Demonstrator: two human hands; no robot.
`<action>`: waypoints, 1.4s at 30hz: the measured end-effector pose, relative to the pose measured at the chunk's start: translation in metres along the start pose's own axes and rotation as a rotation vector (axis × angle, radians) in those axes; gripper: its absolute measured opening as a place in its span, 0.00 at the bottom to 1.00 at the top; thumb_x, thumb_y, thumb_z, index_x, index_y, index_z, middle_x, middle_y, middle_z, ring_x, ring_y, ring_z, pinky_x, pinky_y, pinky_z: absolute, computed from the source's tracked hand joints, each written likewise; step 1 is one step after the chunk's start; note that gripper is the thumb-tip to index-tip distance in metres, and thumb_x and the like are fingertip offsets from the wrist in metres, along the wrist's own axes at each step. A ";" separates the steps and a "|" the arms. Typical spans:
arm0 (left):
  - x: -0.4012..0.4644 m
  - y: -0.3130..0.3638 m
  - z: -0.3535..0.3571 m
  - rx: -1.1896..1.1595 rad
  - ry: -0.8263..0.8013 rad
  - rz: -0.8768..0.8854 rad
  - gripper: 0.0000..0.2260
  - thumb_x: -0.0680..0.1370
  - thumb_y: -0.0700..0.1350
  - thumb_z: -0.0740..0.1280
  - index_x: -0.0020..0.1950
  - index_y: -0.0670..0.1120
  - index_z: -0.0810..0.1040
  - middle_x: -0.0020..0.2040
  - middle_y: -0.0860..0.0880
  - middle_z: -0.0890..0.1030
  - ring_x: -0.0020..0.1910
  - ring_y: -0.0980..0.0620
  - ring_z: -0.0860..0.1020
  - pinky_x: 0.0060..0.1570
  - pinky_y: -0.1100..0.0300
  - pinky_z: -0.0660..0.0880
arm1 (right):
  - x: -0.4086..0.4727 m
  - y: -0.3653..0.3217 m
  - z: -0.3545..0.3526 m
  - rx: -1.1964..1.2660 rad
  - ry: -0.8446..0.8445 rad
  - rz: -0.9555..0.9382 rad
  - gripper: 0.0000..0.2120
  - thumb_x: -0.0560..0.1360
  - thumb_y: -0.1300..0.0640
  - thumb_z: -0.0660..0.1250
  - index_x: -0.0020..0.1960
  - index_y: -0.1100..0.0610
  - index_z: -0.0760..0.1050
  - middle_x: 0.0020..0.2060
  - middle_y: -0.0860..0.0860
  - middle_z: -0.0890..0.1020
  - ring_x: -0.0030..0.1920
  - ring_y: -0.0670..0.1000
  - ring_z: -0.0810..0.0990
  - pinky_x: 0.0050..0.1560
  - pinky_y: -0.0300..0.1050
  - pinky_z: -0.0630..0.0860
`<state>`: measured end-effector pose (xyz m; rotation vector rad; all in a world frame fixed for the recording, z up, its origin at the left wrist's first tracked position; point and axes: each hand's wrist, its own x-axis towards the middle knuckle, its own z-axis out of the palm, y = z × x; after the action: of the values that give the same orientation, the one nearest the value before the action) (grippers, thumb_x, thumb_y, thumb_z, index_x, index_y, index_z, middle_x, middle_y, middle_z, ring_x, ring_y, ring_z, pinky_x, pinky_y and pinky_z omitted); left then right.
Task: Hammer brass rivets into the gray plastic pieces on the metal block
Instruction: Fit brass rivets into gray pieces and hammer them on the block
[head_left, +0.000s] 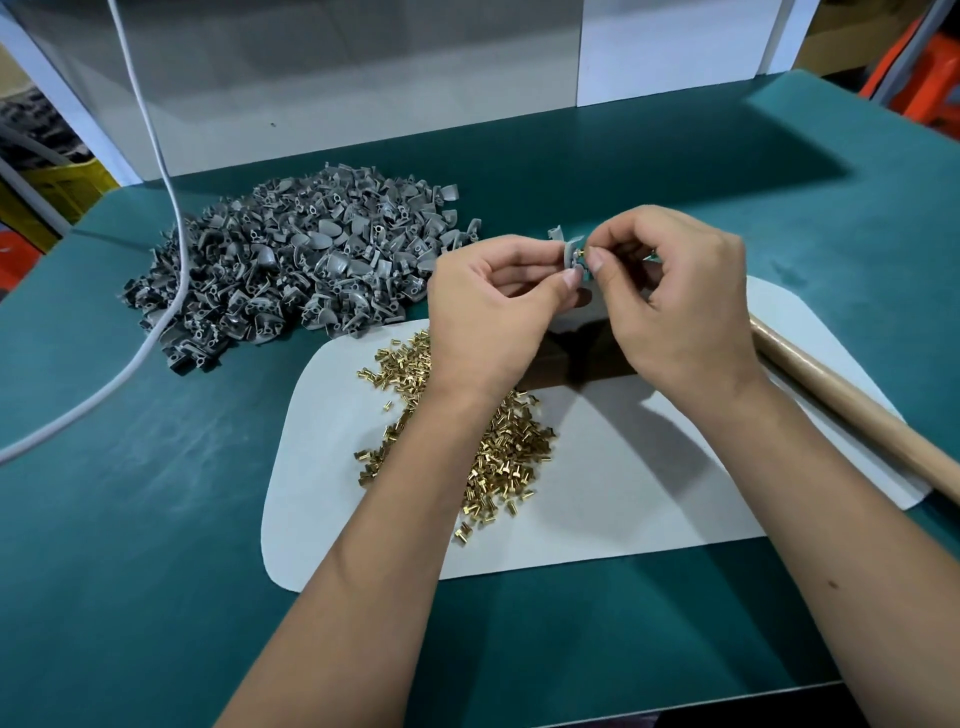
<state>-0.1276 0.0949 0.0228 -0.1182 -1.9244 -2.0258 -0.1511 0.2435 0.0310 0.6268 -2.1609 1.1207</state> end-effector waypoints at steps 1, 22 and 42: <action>0.000 -0.001 0.001 0.009 0.007 -0.007 0.06 0.74 0.30 0.75 0.48 0.39 0.85 0.42 0.42 0.87 0.40 0.50 0.86 0.44 0.57 0.84 | 0.000 0.000 0.000 -0.005 -0.007 0.000 0.03 0.76 0.63 0.69 0.45 0.61 0.81 0.39 0.49 0.82 0.39 0.44 0.76 0.44 0.30 0.69; 0.001 -0.001 0.001 0.470 0.013 0.128 0.08 0.70 0.37 0.79 0.44 0.48 0.86 0.37 0.54 0.85 0.36 0.59 0.84 0.43 0.56 0.84 | -0.001 0.000 0.002 -0.061 -0.071 0.050 0.03 0.75 0.62 0.70 0.45 0.59 0.83 0.38 0.48 0.83 0.40 0.49 0.79 0.46 0.41 0.75; 0.003 0.011 -0.015 0.055 -0.192 -0.069 0.08 0.83 0.37 0.66 0.54 0.34 0.82 0.39 0.38 0.81 0.33 0.46 0.82 0.37 0.58 0.83 | 0.004 0.004 -0.008 0.041 -0.145 -0.131 0.05 0.79 0.63 0.69 0.49 0.62 0.84 0.42 0.52 0.83 0.43 0.51 0.80 0.46 0.43 0.75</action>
<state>-0.1247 0.0791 0.0335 -0.2447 -2.1257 -2.0700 -0.1542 0.2524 0.0353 0.8796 -2.1868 1.0808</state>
